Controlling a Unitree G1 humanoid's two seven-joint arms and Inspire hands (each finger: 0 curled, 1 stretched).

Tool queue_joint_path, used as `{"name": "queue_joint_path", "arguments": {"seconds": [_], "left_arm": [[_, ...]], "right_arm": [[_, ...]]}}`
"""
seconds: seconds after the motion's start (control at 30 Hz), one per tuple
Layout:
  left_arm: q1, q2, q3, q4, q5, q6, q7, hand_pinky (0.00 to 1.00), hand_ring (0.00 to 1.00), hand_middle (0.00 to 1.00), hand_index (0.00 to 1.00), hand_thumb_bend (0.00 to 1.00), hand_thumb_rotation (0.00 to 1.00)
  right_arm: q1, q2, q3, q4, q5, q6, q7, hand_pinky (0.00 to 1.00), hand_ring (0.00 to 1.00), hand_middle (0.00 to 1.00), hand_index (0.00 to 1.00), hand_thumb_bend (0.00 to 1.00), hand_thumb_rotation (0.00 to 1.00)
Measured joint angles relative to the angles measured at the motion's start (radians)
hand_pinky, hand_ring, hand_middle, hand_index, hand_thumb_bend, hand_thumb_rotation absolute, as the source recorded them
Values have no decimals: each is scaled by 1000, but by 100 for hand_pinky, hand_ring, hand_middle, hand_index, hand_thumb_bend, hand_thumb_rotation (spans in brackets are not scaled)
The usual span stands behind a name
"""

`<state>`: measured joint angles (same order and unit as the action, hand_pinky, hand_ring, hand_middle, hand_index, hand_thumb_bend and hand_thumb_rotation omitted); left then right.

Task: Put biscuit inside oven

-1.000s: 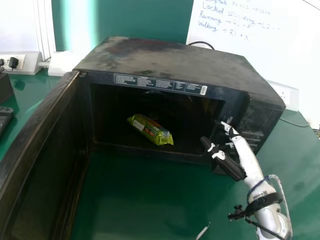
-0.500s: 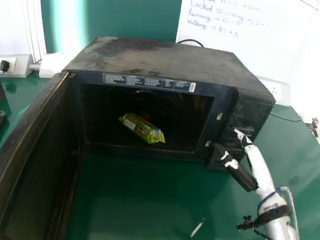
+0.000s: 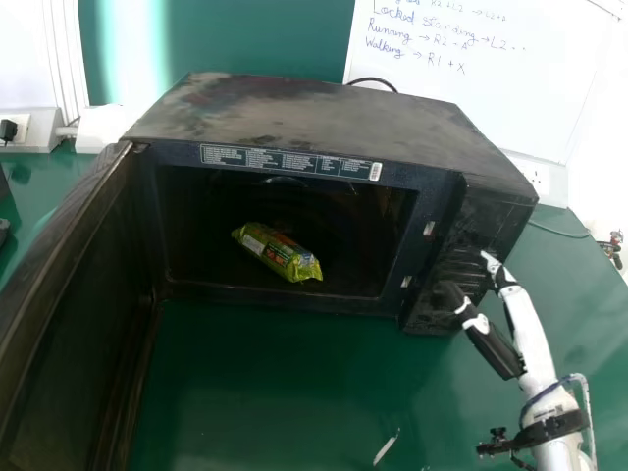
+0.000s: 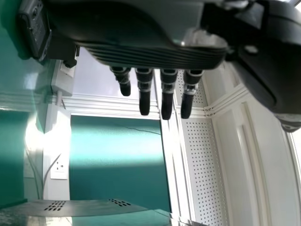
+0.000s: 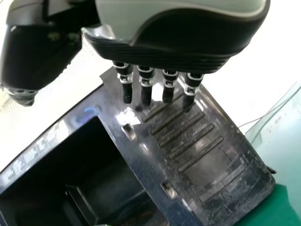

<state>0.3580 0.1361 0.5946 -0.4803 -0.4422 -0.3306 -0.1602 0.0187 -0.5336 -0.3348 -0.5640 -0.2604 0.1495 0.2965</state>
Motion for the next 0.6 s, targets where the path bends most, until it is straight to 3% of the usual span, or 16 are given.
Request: {"name": "queue_joint_path", "arguments": {"seconds": [0.33, 0.6], "left_arm": [[-30, -11, -2, 58, -17, -129, -49, 94, 92, 91, 89, 98, 100], [-46, -52, -36, 88, -119, -261, -152, 91, 92, 91, 91, 94, 100]], "right_arm": [[39, -1, -38, -1, -15, -1, -7, 91, 96, 98, 97, 91, 46], [41, -1, -61, 13, 5, -26, -18, 84, 94, 98, 96, 92, 46]]}}
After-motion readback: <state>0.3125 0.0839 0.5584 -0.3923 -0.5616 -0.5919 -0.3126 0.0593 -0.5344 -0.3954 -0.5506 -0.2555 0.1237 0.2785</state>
